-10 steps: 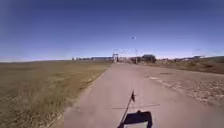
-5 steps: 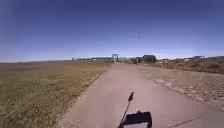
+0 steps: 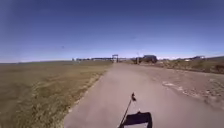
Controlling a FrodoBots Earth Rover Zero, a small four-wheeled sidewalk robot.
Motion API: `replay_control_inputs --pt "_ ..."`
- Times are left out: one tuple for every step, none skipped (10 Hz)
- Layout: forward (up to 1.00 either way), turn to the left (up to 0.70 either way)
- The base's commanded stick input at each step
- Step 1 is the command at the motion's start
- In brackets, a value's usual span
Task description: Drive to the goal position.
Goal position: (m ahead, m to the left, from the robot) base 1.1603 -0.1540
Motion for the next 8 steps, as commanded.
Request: replay_control_inputs --pt "1.0 0.0" --pt "1.0 0.0" --pt "1.0 0.0" --pt "1.0 0.0" --pt "1.0 0.0" --pt "1.0 0.0" --pt "1.0 0.0" --pt "1.0 0.0"
